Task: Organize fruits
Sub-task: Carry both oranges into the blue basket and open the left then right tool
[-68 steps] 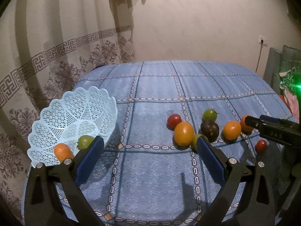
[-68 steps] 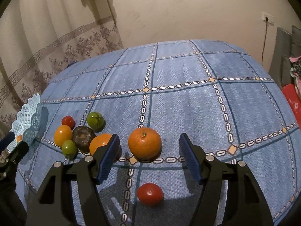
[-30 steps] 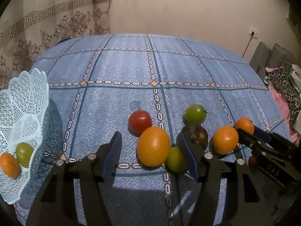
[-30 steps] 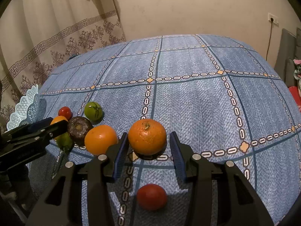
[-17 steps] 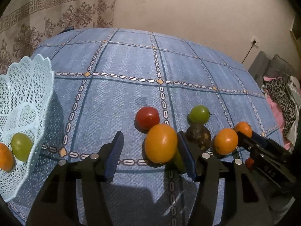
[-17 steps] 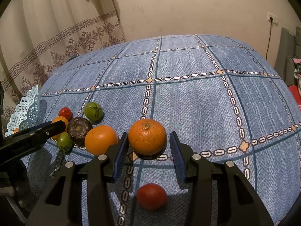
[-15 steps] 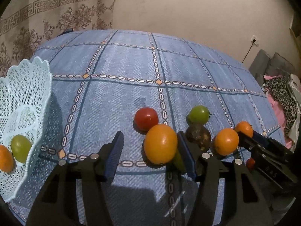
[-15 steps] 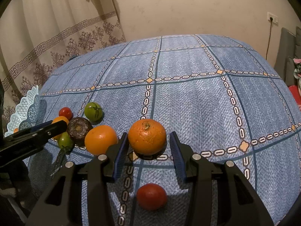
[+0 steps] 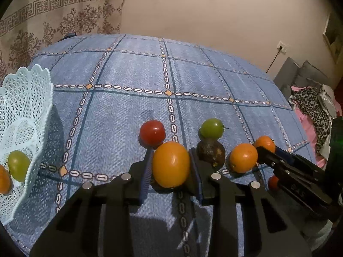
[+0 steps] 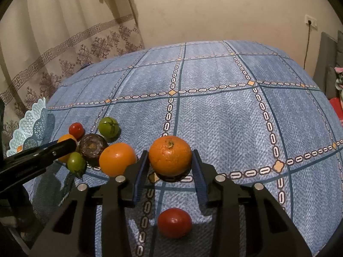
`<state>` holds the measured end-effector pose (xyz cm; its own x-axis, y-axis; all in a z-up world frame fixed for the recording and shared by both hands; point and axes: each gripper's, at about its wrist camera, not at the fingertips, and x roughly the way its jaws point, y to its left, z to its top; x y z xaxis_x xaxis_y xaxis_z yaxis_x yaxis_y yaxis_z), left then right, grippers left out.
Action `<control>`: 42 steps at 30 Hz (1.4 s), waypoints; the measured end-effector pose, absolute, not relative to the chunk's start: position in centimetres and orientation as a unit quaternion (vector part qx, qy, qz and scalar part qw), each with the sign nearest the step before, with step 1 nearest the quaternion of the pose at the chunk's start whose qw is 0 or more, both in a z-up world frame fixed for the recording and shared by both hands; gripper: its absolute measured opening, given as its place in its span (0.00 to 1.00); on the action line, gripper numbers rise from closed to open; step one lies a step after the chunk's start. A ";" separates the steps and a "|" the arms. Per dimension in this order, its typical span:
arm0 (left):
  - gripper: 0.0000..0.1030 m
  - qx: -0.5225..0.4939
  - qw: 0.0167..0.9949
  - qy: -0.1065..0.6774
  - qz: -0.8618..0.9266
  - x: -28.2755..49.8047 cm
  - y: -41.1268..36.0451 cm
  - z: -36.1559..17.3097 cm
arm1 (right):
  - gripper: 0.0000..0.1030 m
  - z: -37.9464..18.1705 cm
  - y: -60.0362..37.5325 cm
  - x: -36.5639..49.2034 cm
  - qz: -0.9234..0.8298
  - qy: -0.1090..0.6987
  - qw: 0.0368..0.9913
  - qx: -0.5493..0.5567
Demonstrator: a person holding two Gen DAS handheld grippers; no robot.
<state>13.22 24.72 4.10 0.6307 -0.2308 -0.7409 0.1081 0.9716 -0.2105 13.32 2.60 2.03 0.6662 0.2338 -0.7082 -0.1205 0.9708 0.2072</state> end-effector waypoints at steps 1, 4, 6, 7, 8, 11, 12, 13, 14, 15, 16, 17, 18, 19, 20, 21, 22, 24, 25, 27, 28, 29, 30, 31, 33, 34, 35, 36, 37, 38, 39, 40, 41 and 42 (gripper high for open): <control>0.33 -0.069 0.902 0.415 -0.092 13.0 24.6 4.3 | 0.39 2.1 2.5 13.3 0.094 0.395 0.911 0.073; 0.33 -0.046 0.913 0.396 -0.083 12.3 24.2 5.1 | 0.39 2.3 2.2 13.0 0.089 0.391 0.913 0.081; 0.33 -0.040 0.919 0.383 -0.081 11.9 24.2 5.7 | 0.39 2.4 1.9 13.0 0.086 0.388 0.914 0.084; 0.33 -0.040 0.921 0.378 -0.079 11.6 24.3 6.0 | 0.39 2.4 1.8 12.9 0.084 0.387 0.914 0.085; 0.33 -0.040 0.924 0.373 -0.077 11.4 24.4 6.3 | 0.39 2.4 1.8 12.9 0.084 0.386 0.915 0.085; 0.33 -0.039 0.930 0.358 -0.069 10.9 24.7 7.2 | 0.39 2.6 1.6 12.8 0.079 0.382 0.917 0.089; 0.33 -0.041 0.932 0.353 -0.067 10.7 24.9 7.5 | 0.39 2.6 1.5 12.8 0.078 0.380 0.917 0.090; 0.33 -0.044 0.934 0.349 -0.067 10.6 25.1 7.8 | 0.39 2.7 1.4 12.7 0.077 0.379 0.918 0.091; 0.33 -0.045 0.934 0.347 -0.066 10.5 25.3 8.0 | 0.39 2.8 1.3 12.7 0.075 0.377 0.919 0.092; 0.33 -0.047 0.936 0.342 -0.064 10.2 25.5 8.4 | 0.39 2.8 1.2 12.6 0.073 0.375 0.919 0.092; 0.33 -0.048 0.938 0.339 -0.061 10.0 25.6 8.6 | 0.39 2.9 1.1 12.6 0.072 0.374 0.920 0.093; 0.33 -0.048 0.939 0.334 -0.058 9.8 25.8 8.9 | 0.39 3.0 1.0 12.6 0.070 0.373 0.920 0.094; 0.33 -0.049 0.942 0.328 -0.054 9.6 26.1 9.2 | 0.39 3.0 1.0 12.5 0.069 0.372 0.921 0.095; 0.33 -0.050 0.943 0.324 -0.051 9.4 26.2 9.5 | 0.39 3.1 0.9 12.5 0.068 0.371 0.921 0.096; 0.33 -0.050 0.945 0.320 -0.047 9.2 26.4 9.8 | 0.39 3.1 0.9 12.5 0.067 0.370 0.922 0.097; 0.33 -0.051 0.947 0.315 -0.043 9.0 26.6 10.0 | 0.39 3.2 0.7 12.3 0.066 0.368 0.922 0.098; 0.33 -0.051 0.948 0.311 -0.040 8.8 26.8 10.2 | 0.39 3.4 0.6 12.2 0.065 0.365 0.923 0.099; 0.33 -0.051 0.951 0.303 -0.032 8.5 27.2 10.6 | 0.39 3.7 0.6 11.9 0.062 0.359 0.926 0.099; 0.33 -0.052 0.952 0.301 -0.030 8.3 27.4 10.8 | 0.39 4.0 0.6 11.8 0.061 0.355 0.928 0.099; 0.33 -0.051 0.954 0.295 -0.024 7.9 27.8 11.2 | 0.39 4.5 0.6 11.4 0.057 0.344 0.932 0.098; 0.33 -0.052 0.955 0.292 -0.020 7.7 28.0 11.4 | 0.39 4.8 0.5 11.2 0.056 0.339 0.934 0.097; 0.33 -0.052 0.956 0.289 -0.017 7.5 28.2 11.6 | 0.39 5.2 0.5 11.0 0.054 0.333 0.936 0.098; 0.33 -0.054 0.957 0.285 -0.014 7.2 28.5 11.8 | 0.39 5.5 0.5 10.8 0.053 0.329 0.938 0.099; 0.33 -0.055 0.958 0.282 -0.011 7.0 28.7 12.0 | 0.39 5.7 0.4 10.7 0.053 0.327 0.938 0.100; 0.33 -0.059 0.960 0.275 -0.003 6.5 29.6 12.5 | 0.39 6.2 0.3 10.4 0.052 0.321 0.940 0.105; 0.33 -0.060 0.960 0.273 0.001 6.2 29.8 12.6 | 0.39 6.4 0.4 10.2 0.052 0.319 0.940 0.106; 0.33 -0.062 0.961 0.271 0.005 6.0 30.2 12.7 | 0.39 6.7 0.5 10.0 0.054 0.317 0.941 0.107; 0.33 -0.064 0.961 0.269 0.011 5.8 30.7 12.9 | 0.39 6.9 0.8 10.0 0.055 0.316 0.941 0.108; 0.33 -0.064 0.961 0.267 0.017 5.6 31.2 12.9 | 0.39 7.2 1.1 9.8 0.058 0.314 0.942 0.108; 0.33 -0.065 0.961 0.266 0.022 5.4 31.7 13.0 | 0.39 7.3 1.4 9.7 0.061 0.312 0.942 0.108; 0.33 -0.067 0.962 0.264 0.030 5.1 32.4 13.1 | 0.39 7.5 1.7 9.5 0.064 0.311 0.942 0.107; 0.33 -0.069 0.962 0.263 0.036 4.9 32.9 13.1 | 0.39 7.8 2.2 9.4 0.069 0.310 0.942 0.106; 0.33 -0.072 0.961 0.263 0.042 4.8 33.5 13.1 | 0.39 8.0 2.6 9.3 0.073 0.308 0.943 0.105; 0.33 -0.075 0.961 0.262 0.051 4.6 34.4 13.1 | 0.39 8.2 3.0 9.3 0.076 0.308 0.943 0.104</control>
<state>4.61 34.42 13.09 0.8574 0.0582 -0.5114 -0.1372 0.9835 -0.1180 9.32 3.03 8.17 0.7990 0.2074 -0.5644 -0.0798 0.9669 0.2423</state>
